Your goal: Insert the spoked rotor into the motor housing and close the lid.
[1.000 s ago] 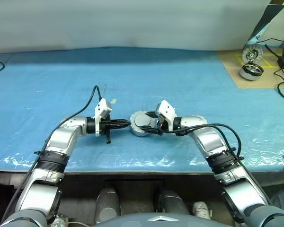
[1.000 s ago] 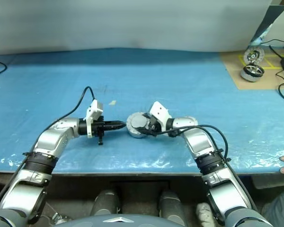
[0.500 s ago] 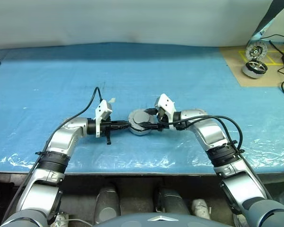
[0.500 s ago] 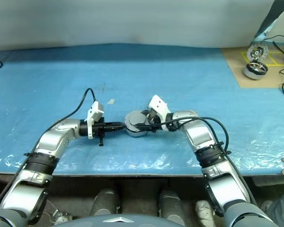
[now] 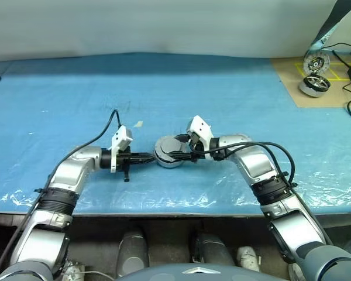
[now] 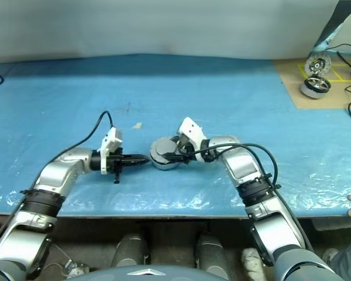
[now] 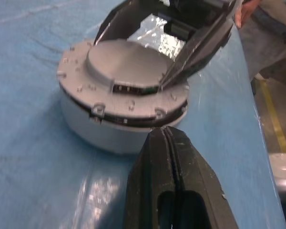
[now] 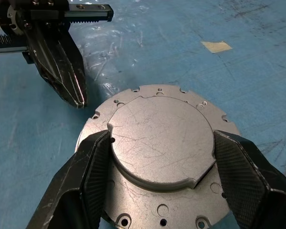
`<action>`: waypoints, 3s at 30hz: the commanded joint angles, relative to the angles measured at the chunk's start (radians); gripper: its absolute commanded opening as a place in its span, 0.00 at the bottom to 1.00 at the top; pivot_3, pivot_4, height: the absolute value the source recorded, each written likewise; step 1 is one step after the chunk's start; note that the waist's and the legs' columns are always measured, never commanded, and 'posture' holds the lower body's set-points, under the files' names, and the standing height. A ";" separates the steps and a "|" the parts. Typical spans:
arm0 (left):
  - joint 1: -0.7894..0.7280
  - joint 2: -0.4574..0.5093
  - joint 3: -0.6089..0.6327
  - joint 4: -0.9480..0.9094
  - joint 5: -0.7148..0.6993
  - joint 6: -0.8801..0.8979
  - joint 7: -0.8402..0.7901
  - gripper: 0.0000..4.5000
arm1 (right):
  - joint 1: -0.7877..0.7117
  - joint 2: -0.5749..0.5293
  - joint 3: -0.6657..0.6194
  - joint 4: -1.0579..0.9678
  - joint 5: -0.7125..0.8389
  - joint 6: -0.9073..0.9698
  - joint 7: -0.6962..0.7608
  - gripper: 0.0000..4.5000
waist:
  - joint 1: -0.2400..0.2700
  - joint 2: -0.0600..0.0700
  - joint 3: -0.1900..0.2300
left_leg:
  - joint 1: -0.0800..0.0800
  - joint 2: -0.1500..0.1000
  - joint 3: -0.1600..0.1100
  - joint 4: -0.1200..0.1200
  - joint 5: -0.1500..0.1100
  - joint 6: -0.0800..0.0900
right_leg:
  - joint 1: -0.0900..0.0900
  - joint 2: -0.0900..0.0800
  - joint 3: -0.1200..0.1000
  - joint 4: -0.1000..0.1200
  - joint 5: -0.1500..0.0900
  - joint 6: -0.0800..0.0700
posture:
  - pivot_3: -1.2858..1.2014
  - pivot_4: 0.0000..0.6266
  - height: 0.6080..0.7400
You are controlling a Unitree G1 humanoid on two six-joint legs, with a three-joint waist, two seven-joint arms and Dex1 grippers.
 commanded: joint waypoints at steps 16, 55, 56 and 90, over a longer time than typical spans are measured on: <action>-0.055 -0.126 0.017 0.185 0.072 -0.200 0.062 0.00 | 0.001 -0.026 0.023 -0.025 0.017 0.027 0.072 0.66 | 0.002 -0.001 0.000 | 0.000 0.000 -0.001 0.003 0.000 0.000 | 0.001 0.000 -0.001 0.002 0.000 0.000 | 0.52 0.24 1.00; -0.011 -0.162 -0.018 -0.027 0.049 -0.037 0.154 0.00 | 0.183 -0.035 0.042 0.116 -0.057 -0.081 -0.025 0.66 | 0.020 0.002 -0.008 | 0.026 0.001 0.000 -0.008 0.000 0.001 | 0.029 -0.004 0.000 -0.015 -0.004 -0.004 | 0.52 0.24 1.00; -0.016 -0.163 -0.025 -0.007 0.063 -0.053 0.159 0.00 | 0.184 -0.038 0.043 0.113 -0.069 -0.108 -0.029 0.66 | 0.018 0.002 -0.008 | 0.025 0.001 0.000 -0.008 0.000 0.001 | 0.028 -0.004 0.000 -0.014 -0.004 -0.004 | 0.52 0.24 1.00; -0.022 -0.166 -0.062 0.074 0.111 -0.167 0.111 0.00 | 0.117 -0.024 -0.016 -0.014 0.023 -0.072 -0.021 0.99 | 0.011 0.003 -0.007 | 0.020 0.000 0.001 -0.012 -0.001 0.001 | 0.021 -0.005 0.001 -0.016 -0.004 -0.003 | 0.52 0.24 1.00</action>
